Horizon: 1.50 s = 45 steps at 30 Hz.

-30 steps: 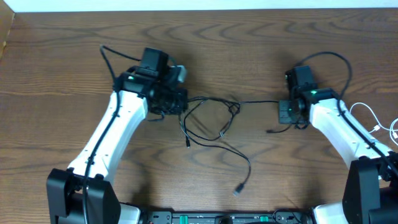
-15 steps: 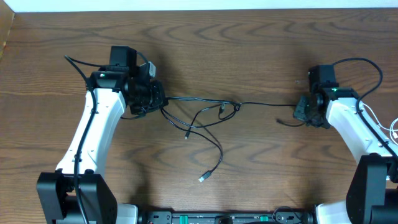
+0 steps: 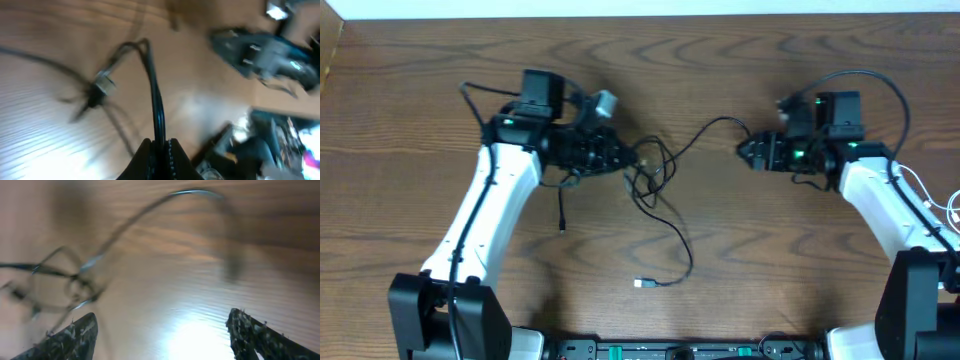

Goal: Untangle cables

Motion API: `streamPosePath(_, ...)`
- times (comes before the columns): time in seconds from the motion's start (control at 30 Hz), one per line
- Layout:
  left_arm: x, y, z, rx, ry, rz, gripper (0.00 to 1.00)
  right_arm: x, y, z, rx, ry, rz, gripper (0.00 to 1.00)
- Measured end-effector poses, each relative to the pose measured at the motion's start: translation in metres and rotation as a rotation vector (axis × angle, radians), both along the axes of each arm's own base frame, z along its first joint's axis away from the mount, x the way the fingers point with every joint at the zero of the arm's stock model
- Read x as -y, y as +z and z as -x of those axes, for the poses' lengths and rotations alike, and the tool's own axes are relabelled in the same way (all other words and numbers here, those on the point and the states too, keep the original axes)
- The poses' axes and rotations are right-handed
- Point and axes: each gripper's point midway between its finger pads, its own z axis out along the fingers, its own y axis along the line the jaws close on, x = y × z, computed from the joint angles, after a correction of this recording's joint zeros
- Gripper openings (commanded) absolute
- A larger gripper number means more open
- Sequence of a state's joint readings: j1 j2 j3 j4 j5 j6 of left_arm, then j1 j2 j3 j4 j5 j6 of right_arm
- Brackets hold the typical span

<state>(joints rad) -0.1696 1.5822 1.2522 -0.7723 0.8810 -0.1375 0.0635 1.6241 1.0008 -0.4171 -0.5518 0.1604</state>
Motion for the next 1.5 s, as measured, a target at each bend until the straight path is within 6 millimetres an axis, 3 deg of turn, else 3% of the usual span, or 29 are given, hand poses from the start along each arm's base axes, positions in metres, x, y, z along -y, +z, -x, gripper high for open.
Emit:
streamPosePath(0.2,0.038,0.019,0.022,0.069,-0.181,0.124,0.07,-0.053,0.006,0.022,0.054,0.234,-0.025,0.82)
streamPosePath(0.4,0.05,0.039,0.031,0.118,-0.27,0.254,0.08,-0.08,0.002,0.031,0.113,0.341,0.052,0.8)
streamPosePath(0.47,0.052,0.044,0.033,0.126,-0.286,0.28,0.07,-0.084,0.002,0.03,0.142,0.358,0.075,0.65)
streamPosePath(0.57,0.053,0.047,0.035,0.133,-0.299,0.302,0.08,-0.09,0.004,0.025,0.188,0.374,0.1,0.11)
streamPosePath(0.6,0.054,0.048,0.035,0.135,-0.302,0.307,0.08,-0.091,0.005,0.024,0.2,0.375,0.104,0.01)
streamPosePath(0.63,0.054,0.048,0.035,0.136,-0.302,0.307,0.12,-0.092,0.006,0.023,0.207,0.376,0.107,0.01)
streamPosePath(0.73,0.053,0.045,0.034,0.146,-0.302,0.29,0.51,-0.093,0.006,0.022,0.211,0.374,0.115,0.01)
streamPosePath(0.87,0.046,0.03,0.032,0.117,-0.268,0.199,0.55,-0.09,0.002,0.024,0.194,0.365,0.13,0.01)
streamPosePath(1.03,0.026,-0.001,0.026,0.087,-0.203,-0.008,0.55,-0.09,-0.001,0.032,0.158,0.377,0.123,0.01)
streamPosePath(1.2,0.004,-0.023,0.019,0.085,-0.153,-0.183,0.53,-0.109,0.011,0.045,0.192,0.497,0.005,0.02)
streamPosePath(1.43,-0.01,-0.033,0.014,0.079,-0.107,-0.286,0.11,-0.121,0.028,0.037,0.29,0.535,-0.057,0.01)
streamPosePath(1.5,-0.012,-0.035,0.014,0.077,-0.107,-0.297,0.08,-0.117,0.029,0.026,0.29,0.474,-0.043,0.01)
